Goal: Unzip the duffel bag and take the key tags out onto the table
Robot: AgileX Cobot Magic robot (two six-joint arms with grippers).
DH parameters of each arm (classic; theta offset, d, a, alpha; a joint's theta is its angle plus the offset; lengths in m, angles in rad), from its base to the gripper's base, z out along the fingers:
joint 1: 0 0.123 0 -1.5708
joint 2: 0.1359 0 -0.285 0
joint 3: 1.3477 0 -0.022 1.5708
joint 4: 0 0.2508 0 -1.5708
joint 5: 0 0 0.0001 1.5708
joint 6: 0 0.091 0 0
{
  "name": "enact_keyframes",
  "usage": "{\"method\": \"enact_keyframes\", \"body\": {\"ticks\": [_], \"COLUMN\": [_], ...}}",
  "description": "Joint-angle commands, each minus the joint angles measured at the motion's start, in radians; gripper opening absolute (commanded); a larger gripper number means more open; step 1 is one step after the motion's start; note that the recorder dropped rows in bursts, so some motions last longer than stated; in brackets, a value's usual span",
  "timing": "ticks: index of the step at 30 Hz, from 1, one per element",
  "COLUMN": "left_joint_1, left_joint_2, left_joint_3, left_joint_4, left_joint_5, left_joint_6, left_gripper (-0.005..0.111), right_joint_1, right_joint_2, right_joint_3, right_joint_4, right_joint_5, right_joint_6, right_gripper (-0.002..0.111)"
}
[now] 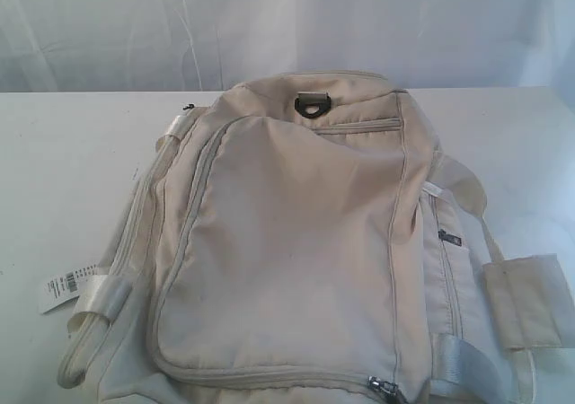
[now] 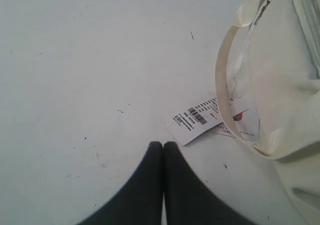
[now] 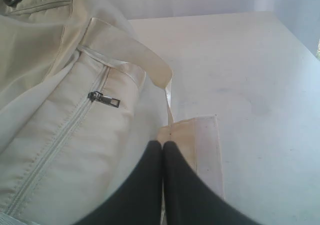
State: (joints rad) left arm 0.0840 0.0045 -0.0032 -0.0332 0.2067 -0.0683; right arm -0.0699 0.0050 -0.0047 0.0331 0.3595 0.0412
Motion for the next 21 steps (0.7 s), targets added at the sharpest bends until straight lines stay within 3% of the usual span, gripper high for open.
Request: {"method": "enact_keyframes", "body": {"ticks": [1, 21], "left_joint_1": [0.004, 0.004], "left_joint_2": [-0.005, -0.005], "left_joint_3": [0.003, 0.003], "left_joint_4": [-0.011, -0.011], "left_joint_5": [0.0, 0.035], "left_joint_6": [-0.003, -0.003], "left_gripper": [0.0, 0.0], "right_joint_1": [0.004, 0.004], "right_joint_2": [-0.005, -0.005], "right_joint_3": [0.005, 0.005], "right_joint_4": [0.001, 0.001], "right_joint_5": [-0.01, -0.01], "right_joint_6": [-0.002, -0.002], "right_gripper": [0.0, 0.0]}}
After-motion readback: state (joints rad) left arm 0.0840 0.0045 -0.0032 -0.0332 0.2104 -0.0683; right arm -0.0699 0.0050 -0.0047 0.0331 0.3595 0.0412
